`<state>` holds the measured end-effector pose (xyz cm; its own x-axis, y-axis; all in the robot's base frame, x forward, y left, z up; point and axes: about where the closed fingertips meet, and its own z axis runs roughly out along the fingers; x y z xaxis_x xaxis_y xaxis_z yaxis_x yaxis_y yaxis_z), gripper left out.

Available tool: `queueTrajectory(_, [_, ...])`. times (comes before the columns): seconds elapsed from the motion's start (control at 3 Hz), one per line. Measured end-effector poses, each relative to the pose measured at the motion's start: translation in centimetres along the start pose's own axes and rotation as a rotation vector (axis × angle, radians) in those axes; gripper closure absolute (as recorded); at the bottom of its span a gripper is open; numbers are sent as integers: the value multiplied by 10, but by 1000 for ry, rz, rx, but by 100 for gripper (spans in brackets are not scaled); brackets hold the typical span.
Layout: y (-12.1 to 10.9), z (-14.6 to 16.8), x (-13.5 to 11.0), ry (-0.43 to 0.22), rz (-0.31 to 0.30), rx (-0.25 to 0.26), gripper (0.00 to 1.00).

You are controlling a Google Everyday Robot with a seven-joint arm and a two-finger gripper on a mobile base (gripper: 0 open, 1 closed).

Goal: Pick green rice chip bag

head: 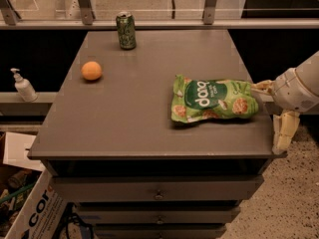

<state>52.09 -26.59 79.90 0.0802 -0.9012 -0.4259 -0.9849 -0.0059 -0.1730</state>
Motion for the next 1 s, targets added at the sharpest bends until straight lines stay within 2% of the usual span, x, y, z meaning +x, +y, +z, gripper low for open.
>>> queueTrajectory(1.0, [0, 0, 0, 0, 0, 0, 0])
